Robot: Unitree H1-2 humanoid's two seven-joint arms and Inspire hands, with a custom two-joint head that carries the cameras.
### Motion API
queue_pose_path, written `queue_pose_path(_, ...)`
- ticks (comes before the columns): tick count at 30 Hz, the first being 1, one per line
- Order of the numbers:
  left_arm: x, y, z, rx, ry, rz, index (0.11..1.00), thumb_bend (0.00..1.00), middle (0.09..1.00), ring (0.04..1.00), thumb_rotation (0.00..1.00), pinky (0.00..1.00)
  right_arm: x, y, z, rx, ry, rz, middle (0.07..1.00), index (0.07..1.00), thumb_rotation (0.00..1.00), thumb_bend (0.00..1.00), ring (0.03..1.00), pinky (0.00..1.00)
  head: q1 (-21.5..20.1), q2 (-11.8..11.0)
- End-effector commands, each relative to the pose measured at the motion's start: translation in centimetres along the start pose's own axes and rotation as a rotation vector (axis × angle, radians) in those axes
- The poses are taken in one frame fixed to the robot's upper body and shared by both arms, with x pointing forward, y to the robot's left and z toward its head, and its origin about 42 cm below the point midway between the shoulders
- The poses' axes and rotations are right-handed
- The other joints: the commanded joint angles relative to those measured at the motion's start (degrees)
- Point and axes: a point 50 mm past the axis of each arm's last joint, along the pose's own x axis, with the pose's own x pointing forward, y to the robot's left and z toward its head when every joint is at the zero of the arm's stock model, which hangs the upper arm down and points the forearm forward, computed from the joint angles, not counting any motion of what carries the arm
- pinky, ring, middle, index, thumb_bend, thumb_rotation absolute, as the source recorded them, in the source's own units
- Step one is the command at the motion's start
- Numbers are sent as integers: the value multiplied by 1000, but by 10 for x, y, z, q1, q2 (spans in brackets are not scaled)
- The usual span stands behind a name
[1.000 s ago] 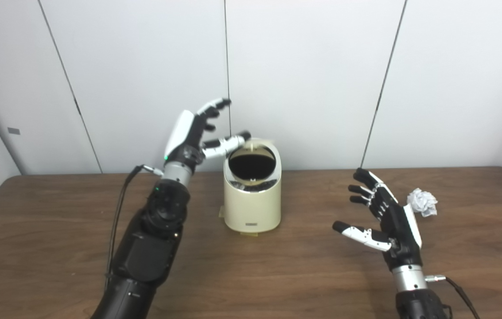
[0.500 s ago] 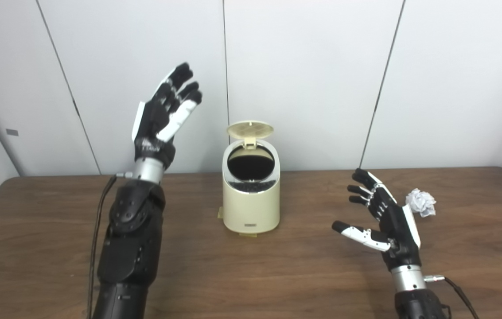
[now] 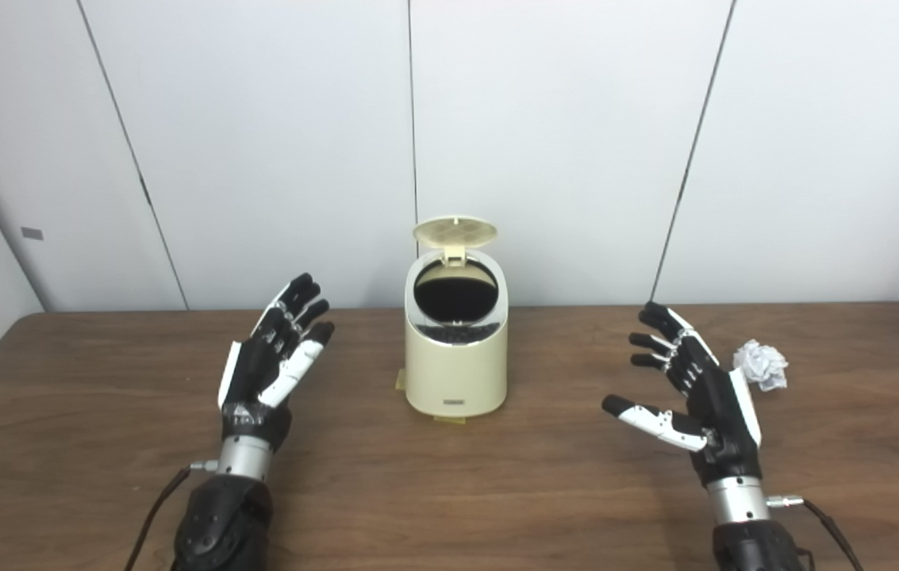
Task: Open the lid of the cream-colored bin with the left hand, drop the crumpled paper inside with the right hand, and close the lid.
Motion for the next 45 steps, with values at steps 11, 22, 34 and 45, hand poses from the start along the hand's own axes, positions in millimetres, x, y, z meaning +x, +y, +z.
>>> queue_pose_path(11, -35, 8, -21, 37, 53, -60, 932, 749, 907, 852, 337, 749, -22, -17, 2, -81, 156, -16, 834, 834, 122, 755, 741, 591, -76, -11)
queue_pose_path(22, -32, 26, -25, 91, 58, -77, 930, 690, 899, 858, 313, 741, 22, -109, 69, -892, 179, 187, 829, 846, 166, 853, 777, 649, -183, -33)
queue_pose_path(34, -25, 33, -18, 66, 76, -81, 959, 676, 925, 894, 302, 830, 72, -151, 122, -1273, 203, 185, 810, 809, 73, 872, 754, 632, -220, -40)
queue_pose_path(45, -25, 36, -14, 77, 84, -85, 965, 664, 933, 909, 296, 870, 109, -155, 144, -1390, 217, 205, 831, 826, 125, 872, 810, 676, -224, -41)
